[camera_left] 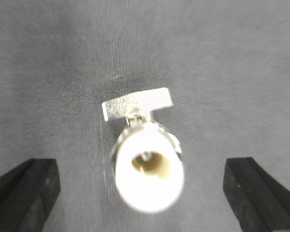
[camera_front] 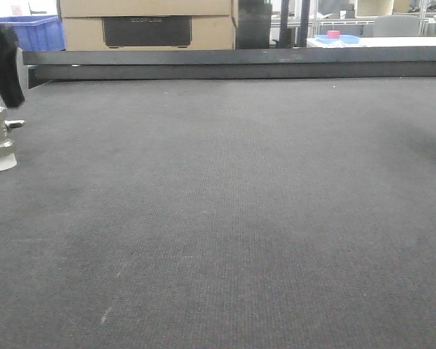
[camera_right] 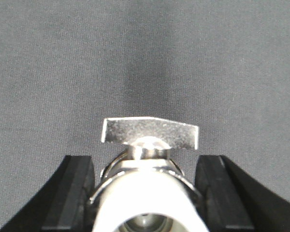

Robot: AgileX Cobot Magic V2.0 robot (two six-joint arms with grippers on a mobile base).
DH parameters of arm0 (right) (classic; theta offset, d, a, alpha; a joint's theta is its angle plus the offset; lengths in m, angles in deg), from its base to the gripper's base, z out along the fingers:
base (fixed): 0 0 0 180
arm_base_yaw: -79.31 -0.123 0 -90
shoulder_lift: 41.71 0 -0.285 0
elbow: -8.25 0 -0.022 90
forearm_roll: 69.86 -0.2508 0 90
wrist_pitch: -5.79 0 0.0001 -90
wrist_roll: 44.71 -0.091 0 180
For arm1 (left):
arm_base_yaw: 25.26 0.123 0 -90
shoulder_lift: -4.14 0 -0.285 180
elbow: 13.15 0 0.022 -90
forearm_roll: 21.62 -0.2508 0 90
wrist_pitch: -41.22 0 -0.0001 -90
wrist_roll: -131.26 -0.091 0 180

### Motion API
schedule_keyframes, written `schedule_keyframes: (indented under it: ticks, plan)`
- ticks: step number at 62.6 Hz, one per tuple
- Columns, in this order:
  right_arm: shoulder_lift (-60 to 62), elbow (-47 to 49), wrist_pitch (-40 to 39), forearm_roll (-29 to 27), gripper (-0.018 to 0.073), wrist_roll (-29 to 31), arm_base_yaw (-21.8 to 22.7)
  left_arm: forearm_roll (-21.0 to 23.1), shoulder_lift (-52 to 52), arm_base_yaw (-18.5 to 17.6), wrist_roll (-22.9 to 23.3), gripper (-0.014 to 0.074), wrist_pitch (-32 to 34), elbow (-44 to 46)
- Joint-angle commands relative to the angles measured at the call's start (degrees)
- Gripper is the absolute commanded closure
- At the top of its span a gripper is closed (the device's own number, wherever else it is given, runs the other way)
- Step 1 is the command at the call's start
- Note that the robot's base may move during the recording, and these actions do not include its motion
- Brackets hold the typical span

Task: Place valve from conveyor to right shelf box
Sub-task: 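Close the left gripper around the other white-capped valve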

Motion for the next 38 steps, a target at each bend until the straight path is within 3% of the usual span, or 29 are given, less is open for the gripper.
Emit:
schedule_keyframes:
  ticks: [1,26,33,38]
  plan:
    - [1.14,0.44,-1.95,0.27,0.072,0.38,0.37,0.75,1.42,-0.06,-0.32,0.0009,1.24,0.7]
    - [1.14,0.44,-1.95,0.27,0.072,0.38,0.37,0.85,3.85,-0.06,-0.07,0.0022,3.23,0.7]
    - [1.14,0.44,-1.95,0.27,0.072,0.38,0.37,0.85,3.85,-0.06,0.04,0.0113,3.54,0.7]
    - [1.14,0.44,-1.95,0.27,0.072,0.38,0.37,0.85,3.85,-0.06,0.13,0.029,3.54,0.7]
